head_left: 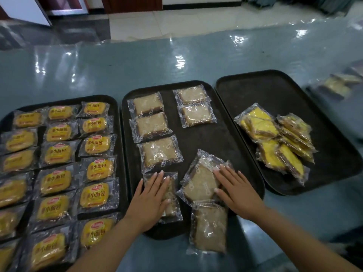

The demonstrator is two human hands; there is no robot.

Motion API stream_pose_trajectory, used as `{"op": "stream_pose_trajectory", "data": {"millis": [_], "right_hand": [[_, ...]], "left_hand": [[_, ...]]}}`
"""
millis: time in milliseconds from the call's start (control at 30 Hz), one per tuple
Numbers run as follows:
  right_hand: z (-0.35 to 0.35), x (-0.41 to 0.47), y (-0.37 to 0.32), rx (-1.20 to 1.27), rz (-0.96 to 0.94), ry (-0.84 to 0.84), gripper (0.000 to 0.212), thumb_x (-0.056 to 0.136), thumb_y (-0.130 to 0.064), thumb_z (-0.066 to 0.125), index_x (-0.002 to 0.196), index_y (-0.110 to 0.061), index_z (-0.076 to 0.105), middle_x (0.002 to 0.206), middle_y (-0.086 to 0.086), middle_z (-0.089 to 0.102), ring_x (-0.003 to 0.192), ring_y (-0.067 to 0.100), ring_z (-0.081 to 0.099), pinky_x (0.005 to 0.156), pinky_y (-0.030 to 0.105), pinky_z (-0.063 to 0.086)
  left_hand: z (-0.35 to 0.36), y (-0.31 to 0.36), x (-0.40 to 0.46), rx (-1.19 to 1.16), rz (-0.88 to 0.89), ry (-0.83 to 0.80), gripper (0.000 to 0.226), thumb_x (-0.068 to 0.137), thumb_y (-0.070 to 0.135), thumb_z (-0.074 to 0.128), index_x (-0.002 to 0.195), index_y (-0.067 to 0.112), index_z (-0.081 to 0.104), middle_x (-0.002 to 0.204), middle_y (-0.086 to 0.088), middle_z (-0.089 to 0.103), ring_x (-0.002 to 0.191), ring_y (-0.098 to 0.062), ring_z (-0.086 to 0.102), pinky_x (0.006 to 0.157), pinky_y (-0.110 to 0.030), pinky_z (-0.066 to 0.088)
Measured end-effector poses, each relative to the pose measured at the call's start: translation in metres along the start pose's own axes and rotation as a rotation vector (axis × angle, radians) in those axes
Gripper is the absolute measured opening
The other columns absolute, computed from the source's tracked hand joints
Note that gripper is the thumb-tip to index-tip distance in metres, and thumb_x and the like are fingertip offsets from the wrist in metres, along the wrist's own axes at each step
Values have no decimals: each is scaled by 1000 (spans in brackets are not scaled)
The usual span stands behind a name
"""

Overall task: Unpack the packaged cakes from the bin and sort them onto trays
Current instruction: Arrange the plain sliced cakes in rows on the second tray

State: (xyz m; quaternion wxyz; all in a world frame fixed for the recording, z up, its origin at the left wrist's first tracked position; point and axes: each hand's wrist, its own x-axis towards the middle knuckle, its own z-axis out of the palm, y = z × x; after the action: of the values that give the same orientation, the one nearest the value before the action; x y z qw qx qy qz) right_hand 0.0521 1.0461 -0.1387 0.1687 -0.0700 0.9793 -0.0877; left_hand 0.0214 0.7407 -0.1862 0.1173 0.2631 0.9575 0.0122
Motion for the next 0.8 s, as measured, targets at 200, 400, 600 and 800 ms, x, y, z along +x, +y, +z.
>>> {"op": "stream_pose_trajectory", "data": {"millis": [200, 400, 600, 800], "right_hand": [[1, -5, -23, -7, -8, 88, 74, 88, -65, -12, 150, -34, 12, 157, -10, 1, 147, 13, -2, 118, 38, 1], [-1, -10, -42, -63, -58, 10, 92, 78, -66, -25, 147, -38, 30, 159, -11, 4, 146, 9, -8, 117, 38, -7], [-12, 10, -37, -70, 62, -35, 94, 73, -73, -26, 152, -36, 10, 161, -3, -4, 147, 17, -8, 116, 44, -7], [-22, 47, -17, -68, 120, -92, 59, 100, -54, 13, 153, -32, 0, 161, 2, -7, 147, 20, -11, 117, 49, -7]], "left_hand": [[-7, 3, -8, 16, 1, 29, 60, 99, 49, 18, 148, 15, 26, 153, -9, 30, 141, -23, 20, 107, -51, 17], [-10, 2, -27, 13, 40, 22, 58, 101, 45, 11, 146, 17, 35, 151, -4, 34, 141, -22, 26, 108, -50, 17], [-26, -3, -18, -13, -22, 33, 72, 91, 57, -16, 149, 23, 10, 157, -2, 12, 144, -22, 5, 114, -50, 7], [-47, 6, 14, -68, -117, 45, 90, 71, 65, -35, 147, 26, -8, 157, 0, -8, 142, -19, -16, 112, -45, -13]]}}
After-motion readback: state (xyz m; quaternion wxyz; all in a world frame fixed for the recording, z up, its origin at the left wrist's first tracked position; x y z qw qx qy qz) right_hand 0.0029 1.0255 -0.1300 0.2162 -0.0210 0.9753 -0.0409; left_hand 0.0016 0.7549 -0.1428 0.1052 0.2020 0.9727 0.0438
